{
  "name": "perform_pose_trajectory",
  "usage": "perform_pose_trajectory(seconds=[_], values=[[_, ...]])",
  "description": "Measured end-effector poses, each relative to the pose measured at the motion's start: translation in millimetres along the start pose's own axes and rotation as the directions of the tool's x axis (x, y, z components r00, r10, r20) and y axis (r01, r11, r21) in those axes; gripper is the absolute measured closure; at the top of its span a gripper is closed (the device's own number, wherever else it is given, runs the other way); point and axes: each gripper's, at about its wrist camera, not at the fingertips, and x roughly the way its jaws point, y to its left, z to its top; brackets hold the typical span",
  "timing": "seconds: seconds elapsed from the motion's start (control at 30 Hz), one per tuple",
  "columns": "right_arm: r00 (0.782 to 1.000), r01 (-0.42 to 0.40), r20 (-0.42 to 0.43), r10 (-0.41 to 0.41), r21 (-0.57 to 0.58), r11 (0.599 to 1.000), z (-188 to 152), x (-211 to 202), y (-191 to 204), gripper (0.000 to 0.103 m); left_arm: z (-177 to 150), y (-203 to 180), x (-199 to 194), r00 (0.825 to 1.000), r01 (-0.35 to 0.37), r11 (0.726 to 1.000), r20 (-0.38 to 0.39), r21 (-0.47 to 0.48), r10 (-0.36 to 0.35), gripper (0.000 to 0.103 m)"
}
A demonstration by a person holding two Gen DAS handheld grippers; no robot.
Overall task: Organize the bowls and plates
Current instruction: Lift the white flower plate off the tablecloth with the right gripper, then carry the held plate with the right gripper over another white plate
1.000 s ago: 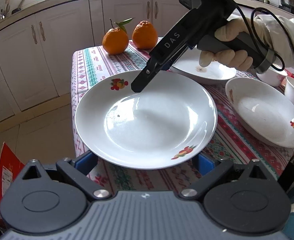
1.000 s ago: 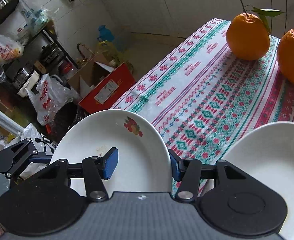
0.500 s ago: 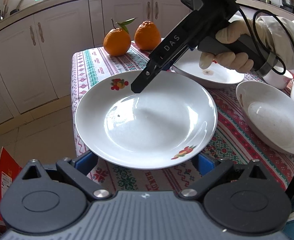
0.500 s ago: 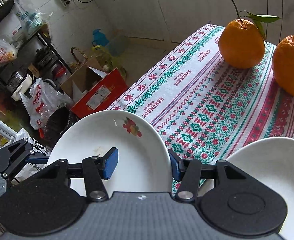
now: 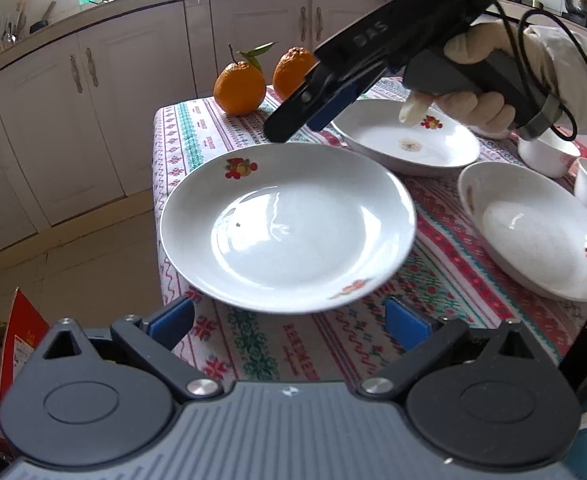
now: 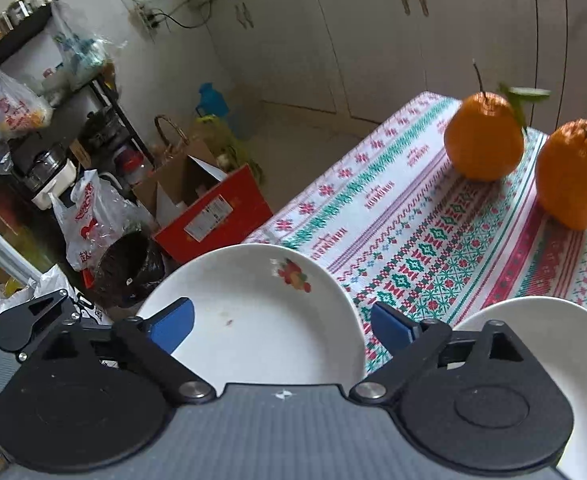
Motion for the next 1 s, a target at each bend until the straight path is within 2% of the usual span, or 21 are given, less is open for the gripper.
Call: perform_pose_trajectory(seconds=[0.07, 0.27, 0.53, 0.73, 1.0], values=[[1.0, 0.001, 0.014, -0.001, -0.01, 1.0, -6, -13, 7, 0.0, -2, -6, -9, 1.0, -0.001, 1.0, 0.011, -0.002, 0.001, 0.002], [0.998, 0.031, 0.064, -0.03, -0.011, 0.999, -40, -62, 25, 0.0, -8, -35, -34, 0.999, -0.003, 1.0, 0.04, 0.011, 0.002, 0.002], [0.987, 0.118, 0.1, -0.123, 0.055, 0.991, -102, -116, 29, 0.0, -21, -76, -49, 0.999, 0.026, 1.0, 0.041, 0.007, -0.027, 0.002], [0.976, 0.188, 0.09, -0.197, 0.099, 0.977, -142, -143, 24, 0.0, -25, -101, -49, 0.997, 0.064, 0.998, 0.031, 0.019, -0.065, 0.002], [0.964, 0.245, 0.053, -0.262, 0.216, 0.945, -173, -166, 0, 0.0, -23, -133, -32, 0.992, 0.12, 0.985, 0.009, 0.123, -0.122, 0.002]])
